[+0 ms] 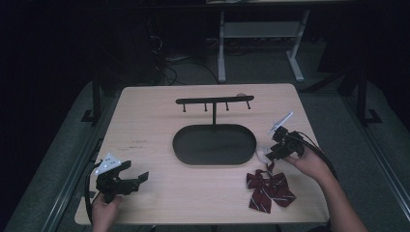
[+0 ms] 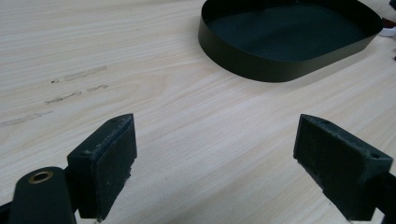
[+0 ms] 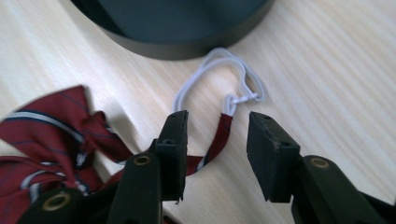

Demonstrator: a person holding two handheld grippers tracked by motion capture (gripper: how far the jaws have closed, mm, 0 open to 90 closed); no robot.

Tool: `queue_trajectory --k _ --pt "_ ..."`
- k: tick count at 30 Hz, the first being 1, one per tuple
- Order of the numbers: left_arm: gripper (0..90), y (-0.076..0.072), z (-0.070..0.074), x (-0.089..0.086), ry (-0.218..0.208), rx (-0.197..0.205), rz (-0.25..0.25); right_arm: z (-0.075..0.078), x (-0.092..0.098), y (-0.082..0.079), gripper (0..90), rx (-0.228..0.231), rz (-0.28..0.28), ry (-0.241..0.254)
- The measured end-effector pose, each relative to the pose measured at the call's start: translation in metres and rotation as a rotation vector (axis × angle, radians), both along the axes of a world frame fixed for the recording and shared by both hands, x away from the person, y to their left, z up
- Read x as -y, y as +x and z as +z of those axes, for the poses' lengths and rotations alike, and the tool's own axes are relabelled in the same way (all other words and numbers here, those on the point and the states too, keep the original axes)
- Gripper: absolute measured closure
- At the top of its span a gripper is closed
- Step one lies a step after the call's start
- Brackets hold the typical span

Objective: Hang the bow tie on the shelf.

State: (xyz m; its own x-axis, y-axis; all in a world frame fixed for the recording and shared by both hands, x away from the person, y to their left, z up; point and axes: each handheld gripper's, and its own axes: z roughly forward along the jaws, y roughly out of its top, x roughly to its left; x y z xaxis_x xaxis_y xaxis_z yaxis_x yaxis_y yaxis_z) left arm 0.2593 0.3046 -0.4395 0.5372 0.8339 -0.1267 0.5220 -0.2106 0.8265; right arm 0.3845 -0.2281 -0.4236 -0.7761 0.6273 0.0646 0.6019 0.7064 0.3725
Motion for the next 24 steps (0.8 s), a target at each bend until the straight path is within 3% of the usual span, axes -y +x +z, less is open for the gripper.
queue_trajectory --k 9,15,24 --pt "13.1 0.000 0.000 -0.001 -0.002 0.000 0.003 -0.009 -0.005 0.004 64.3 -0.022 -0.005 -0.050" --pt "13.1 0.000 0.000 -0.001 -0.003 -0.004 0.006 -0.013 -0.008 0.004 69.4 -0.019 0.000 -0.110" --pt "13.0 0.000 0.000 0.000 -0.004 -0.003 0.005 -0.015 -0.011 0.004 79.4 -0.011 0.013 -0.134"
